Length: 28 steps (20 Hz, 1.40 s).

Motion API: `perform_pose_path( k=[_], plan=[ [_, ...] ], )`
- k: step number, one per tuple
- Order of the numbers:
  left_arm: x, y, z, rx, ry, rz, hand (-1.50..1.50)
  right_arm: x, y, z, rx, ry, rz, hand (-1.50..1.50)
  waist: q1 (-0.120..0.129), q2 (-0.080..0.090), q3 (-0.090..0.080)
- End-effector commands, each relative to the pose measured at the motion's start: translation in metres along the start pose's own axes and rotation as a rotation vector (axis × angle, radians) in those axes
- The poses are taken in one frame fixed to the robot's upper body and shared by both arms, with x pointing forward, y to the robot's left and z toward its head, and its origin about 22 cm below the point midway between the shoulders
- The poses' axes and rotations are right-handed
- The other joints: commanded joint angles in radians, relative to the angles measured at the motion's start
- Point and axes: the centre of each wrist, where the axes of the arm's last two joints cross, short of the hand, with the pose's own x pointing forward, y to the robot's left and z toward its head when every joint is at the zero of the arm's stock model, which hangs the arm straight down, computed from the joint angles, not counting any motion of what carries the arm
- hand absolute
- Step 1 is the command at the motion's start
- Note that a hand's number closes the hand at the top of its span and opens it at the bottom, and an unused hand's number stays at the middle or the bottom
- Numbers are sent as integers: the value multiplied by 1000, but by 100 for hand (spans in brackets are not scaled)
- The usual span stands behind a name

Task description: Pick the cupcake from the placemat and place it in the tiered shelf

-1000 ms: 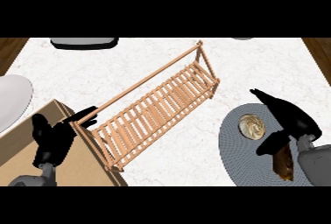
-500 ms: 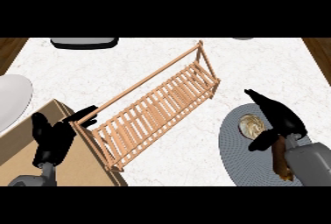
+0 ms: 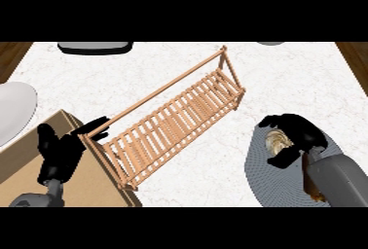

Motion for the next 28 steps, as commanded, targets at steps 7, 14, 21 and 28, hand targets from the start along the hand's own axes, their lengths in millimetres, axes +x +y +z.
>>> perform_pose_path(
  k=[7, 14, 21, 28],
  plan=[
    [-13, 26, -10, 94, 104, 81, 0, 30, 28, 6, 17, -168, -40, 150, -21, 11, -11],
    [-29, 20, 8, 87, 90, 65, 0, 126, 78, 43, 112, -541, 31, 150, -18, 1, -13],
    [-33, 6, 9, 109, 120, 98, 0, 213, 71, 135, 29, -800, -36, 150, -39, -2, -13],
    [-38, 10, 15, 97, 113, 80, 0, 210, 9, 213, -254, -810, -156, 150, -47, -2, -13]
  ],
)
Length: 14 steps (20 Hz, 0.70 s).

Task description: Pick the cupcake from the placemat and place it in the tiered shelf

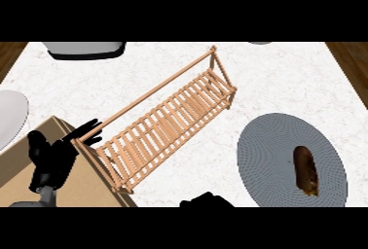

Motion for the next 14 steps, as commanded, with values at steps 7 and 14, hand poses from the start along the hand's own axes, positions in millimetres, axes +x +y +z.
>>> perform_pose_path(
  k=[7, 14],
  plan=[
    [-6, -1, -4, 52, 95, 63, 0, 52, -75, 56, -275, 12, -23, 150, 21, 19, -16],
    [-17, -14, -6, 30, 90, 67, 0, 56, -96, 28, -344, 79, -41, 150, 44, 24, -17]
  ],
)
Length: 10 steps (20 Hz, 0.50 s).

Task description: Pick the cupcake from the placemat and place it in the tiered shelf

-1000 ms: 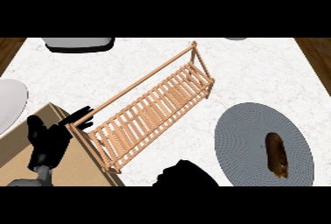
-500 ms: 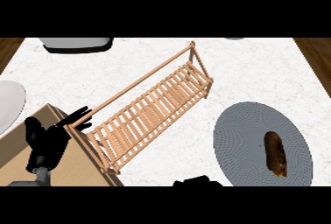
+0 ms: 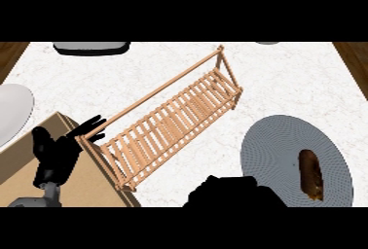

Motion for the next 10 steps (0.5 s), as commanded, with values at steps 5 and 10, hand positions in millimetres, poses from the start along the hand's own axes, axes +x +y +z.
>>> perform_pose_path(
  k=[5, 10],
  plan=[
    [-10, -1, -4, 14, 106, 54, 0, 14, -51, -12, -111, -21, -114, 150, 24, 9, -12],
    [-22, -8, -4, 33, 99, 82, 0, 19, -90, -49, -128, -15, -137, 150, 17, 9, -11]
  ],
)
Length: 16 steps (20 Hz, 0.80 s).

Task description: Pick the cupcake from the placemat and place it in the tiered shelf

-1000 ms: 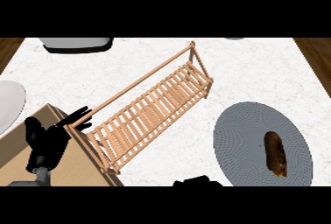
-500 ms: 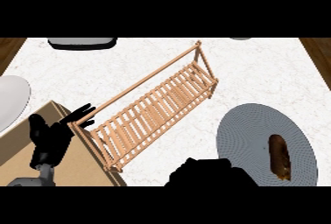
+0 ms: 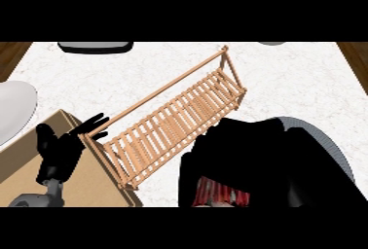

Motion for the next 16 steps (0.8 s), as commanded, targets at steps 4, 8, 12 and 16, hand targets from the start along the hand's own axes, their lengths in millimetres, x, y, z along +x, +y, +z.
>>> perform_pose_path(
  k=[4, 8, 12, 16],
  plan=[
    [-20, -7, -6, 53, 117, 90, 0, 23, -42, -60, 75, 5, -15, 150, -6, 7, -10],
    [-22, 7, -4, 56, 107, 81, 0, 17, -58, -95, 124, 11, -1, 150, -4, 11, -9],
    [-15, 9, 2, 67, 114, 74, 0, 16, -58, -111, 145, 10, 54, 150, -2, 8, -8],
    [-10, 7, -10, 45, 105, 96, 0, 22, -23, -140, 126, 8, 90, 150, 5, 15, -9]
  ],
)
